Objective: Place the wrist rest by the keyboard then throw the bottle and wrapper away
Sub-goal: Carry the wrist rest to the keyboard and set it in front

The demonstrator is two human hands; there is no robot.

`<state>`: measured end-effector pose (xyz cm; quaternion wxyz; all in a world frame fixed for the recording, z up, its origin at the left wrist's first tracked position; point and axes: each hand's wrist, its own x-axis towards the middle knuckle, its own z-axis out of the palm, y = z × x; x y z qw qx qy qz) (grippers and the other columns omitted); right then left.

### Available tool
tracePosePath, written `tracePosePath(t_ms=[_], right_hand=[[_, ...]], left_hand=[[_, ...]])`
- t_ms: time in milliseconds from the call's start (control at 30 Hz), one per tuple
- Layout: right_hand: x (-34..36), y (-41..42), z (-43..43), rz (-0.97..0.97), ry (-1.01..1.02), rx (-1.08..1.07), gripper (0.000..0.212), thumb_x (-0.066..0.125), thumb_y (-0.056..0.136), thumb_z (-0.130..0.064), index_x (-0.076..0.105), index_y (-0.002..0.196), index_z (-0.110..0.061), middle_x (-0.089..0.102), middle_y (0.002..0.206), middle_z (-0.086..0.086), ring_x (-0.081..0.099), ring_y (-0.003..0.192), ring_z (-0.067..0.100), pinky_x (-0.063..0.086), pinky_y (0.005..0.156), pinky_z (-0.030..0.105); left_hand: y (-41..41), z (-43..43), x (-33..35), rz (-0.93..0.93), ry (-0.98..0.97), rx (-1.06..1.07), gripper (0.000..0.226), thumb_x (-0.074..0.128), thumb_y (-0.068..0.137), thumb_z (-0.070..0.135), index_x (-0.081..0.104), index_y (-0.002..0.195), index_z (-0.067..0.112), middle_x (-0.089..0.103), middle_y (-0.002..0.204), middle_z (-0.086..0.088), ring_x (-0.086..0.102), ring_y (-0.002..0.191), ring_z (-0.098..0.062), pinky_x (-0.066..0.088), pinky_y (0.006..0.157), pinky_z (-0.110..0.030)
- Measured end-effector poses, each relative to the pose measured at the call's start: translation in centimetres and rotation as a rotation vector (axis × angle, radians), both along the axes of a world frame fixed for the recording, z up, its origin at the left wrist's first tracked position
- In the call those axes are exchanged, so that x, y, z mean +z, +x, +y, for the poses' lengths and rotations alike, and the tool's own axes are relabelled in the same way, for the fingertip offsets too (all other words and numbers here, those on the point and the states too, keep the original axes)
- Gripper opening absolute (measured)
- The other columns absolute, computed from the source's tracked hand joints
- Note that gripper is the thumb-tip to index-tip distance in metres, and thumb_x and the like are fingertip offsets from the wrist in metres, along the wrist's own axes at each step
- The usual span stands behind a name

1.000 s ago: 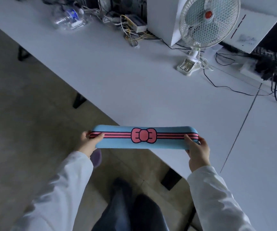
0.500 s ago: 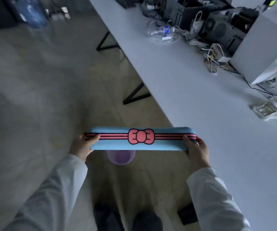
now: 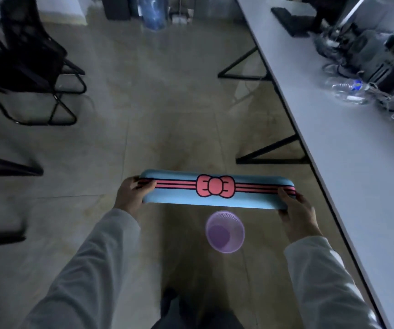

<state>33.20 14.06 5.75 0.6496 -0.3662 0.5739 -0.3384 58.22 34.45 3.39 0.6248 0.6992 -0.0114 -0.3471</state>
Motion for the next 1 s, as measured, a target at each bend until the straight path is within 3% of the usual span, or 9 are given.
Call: tracePosePath(t_ms=[133,233,333,433,567,733,900,1000], right_hand=[[-0.5,5.0,0.0,0.004,0.016,0.071,0.007,0.062,0.082,-0.008,0.060,0.088,-0.012,0.058,0.083,0.003,0.058,0.075,0.012,0.053,0.050,0.013],[-0.6,8.8,-0.5,-0.023,0.010,0.131,0.008,0.061,0.082,-0.007,0.060,0.082,-0.015,0.059,0.082,0.003,0.057,0.075,0.012,0.053,0.050,0.014],[-0.6,12.5,-1.3,-0.039,0.007,0.182,0.009,0.067,0.077,-0.012,0.062,0.082,-0.016,0.063,0.077,0.000,0.058,0.075,0.012,0.053,0.051,0.015],[-0.5,16.2,-2.6,-0.036,0.002,0.221,0.006,0.064,0.081,-0.010,0.061,0.083,-0.015,0.061,0.079,0.000,0.057,0.074,0.010,0.052,0.049,0.013],[-0.3,21.0,-5.9,-0.033,-0.014,0.230,0.006,0.060,0.084,-0.008,0.059,0.087,-0.012,0.057,0.080,-0.001,0.056,0.072,0.008,0.050,0.046,0.011],[0.3,25.7,-10.8,-0.080,0.029,0.216,0.009,0.062,0.083,-0.008,0.058,0.081,-0.016,0.058,0.083,0.000,0.058,0.075,0.011,0.051,0.062,0.022],[1.0,30.0,-14.8,-0.107,0.025,0.215,0.019,0.062,0.083,-0.008,0.056,0.101,-0.010,0.059,0.085,0.000,0.058,0.076,0.010,0.054,0.064,0.020],[1.2,32.6,-16.8,-0.105,0.025,0.190,0.016,0.061,0.084,-0.006,0.056,0.099,-0.010,0.057,0.084,0.001,0.056,0.076,0.011,0.051,0.072,0.025]], left_hand=[[2.9,1.7,-0.2,0.075,-0.030,0.174,0.051,0.063,0.080,0.007,0.044,0.127,0.001,0.053,0.110,-0.012,0.054,0.095,-0.022,0.049,0.065,-0.024],[5.1,2.4,-0.4,0.085,-0.060,0.239,0.052,0.062,0.081,0.004,0.042,0.128,0.001,0.052,0.111,-0.012,0.055,0.082,-0.014,0.051,0.064,-0.023],[7.6,2.6,-0.5,0.101,-0.072,0.299,0.051,0.061,0.082,0.002,0.041,0.129,0.001,0.051,0.112,-0.013,0.055,0.081,-0.014,0.049,0.069,-0.024],[10.5,1.9,-0.5,0.087,-0.081,0.323,0.049,0.061,0.081,0.004,0.043,0.127,0.003,0.052,0.112,-0.013,0.057,0.084,-0.017,0.055,0.059,-0.019],[14.6,-1.2,0.5,0.061,-0.101,0.353,0.040,0.060,0.082,0.002,0.045,0.117,0.012,0.056,0.096,-0.007,0.056,0.079,-0.014,0.054,0.051,-0.013],[19.4,-5.9,1.6,0.008,-0.060,0.341,0.050,0.061,0.082,0.005,0.042,0.129,0.003,0.053,0.113,-0.013,0.055,0.099,-0.026,0.051,0.068,-0.026],[23.5,-10.0,2.3,-0.003,-0.073,0.312,0.049,0.060,0.083,0.005,0.041,0.129,0.003,0.054,0.108,-0.009,0.056,0.090,-0.018,0.053,0.065,-0.021],[26.4,-12.1,2.3,-0.002,-0.077,0.317,0.051,0.060,0.083,0.005,0.040,0.130,0.002,0.052,0.115,-0.012,0.057,0.087,-0.017,0.050,0.066,-0.023]])
